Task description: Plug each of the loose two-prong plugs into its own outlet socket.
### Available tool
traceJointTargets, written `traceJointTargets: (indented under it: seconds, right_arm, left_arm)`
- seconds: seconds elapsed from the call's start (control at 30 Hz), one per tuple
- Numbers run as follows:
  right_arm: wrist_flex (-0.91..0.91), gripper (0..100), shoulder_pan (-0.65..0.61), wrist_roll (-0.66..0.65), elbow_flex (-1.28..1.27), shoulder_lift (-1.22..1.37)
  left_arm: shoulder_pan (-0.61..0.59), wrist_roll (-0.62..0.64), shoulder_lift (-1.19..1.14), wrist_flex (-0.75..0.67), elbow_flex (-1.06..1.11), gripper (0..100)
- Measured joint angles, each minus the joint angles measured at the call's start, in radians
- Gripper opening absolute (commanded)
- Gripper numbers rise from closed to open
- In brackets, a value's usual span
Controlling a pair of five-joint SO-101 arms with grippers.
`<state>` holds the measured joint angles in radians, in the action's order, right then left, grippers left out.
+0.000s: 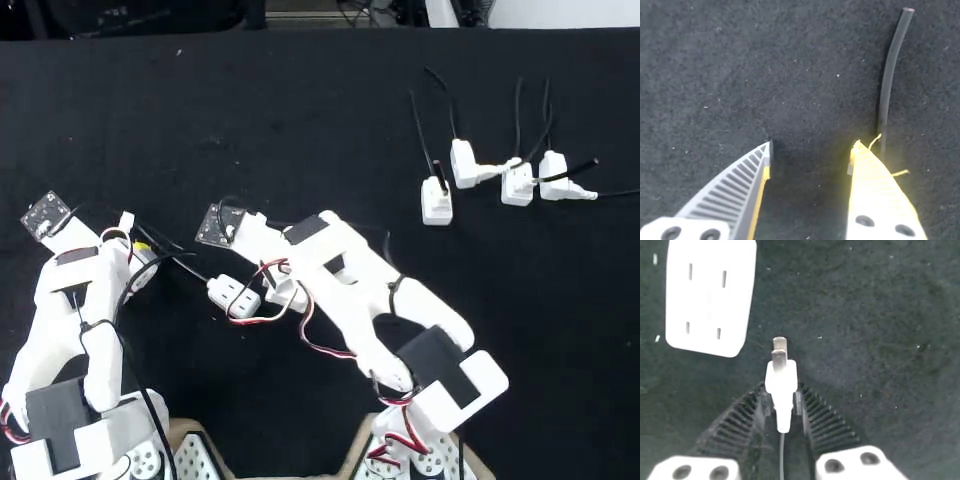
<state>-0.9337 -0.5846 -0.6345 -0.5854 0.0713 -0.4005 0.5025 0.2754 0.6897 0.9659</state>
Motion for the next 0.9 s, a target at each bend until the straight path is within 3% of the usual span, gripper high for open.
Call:
traceJointTargets:
  seconds: [0.27,0.5,0.6,0.7,0.9]
  right_arm:
    - [-0.008,1.5,0.057,0.101,-0.103,-0.173]
    - [0.118,13.8,0.072,0.153,-0.189,-0.124]
    - [0.124,10.9,0.064,0.173,-0.189,-0.114]
    - [0.124,1.1,0.064,0.18,-0.189,-0.114]
    - [0.12,1.9,0.095,0.178,-0.192,-0.153]
  left_arm:
    - [0.0,0.0,0.0,0.0,0.0,25]
    - [0.0,0.0,0.0,0.0,0.0,25]
    - [0.0,0.0,0.0,0.0,0.0,25]
    - [0.0,0.0,0.0,0.0,0.0,25]
    - [0.0,0.0,0.0,0.0,0.0,25]
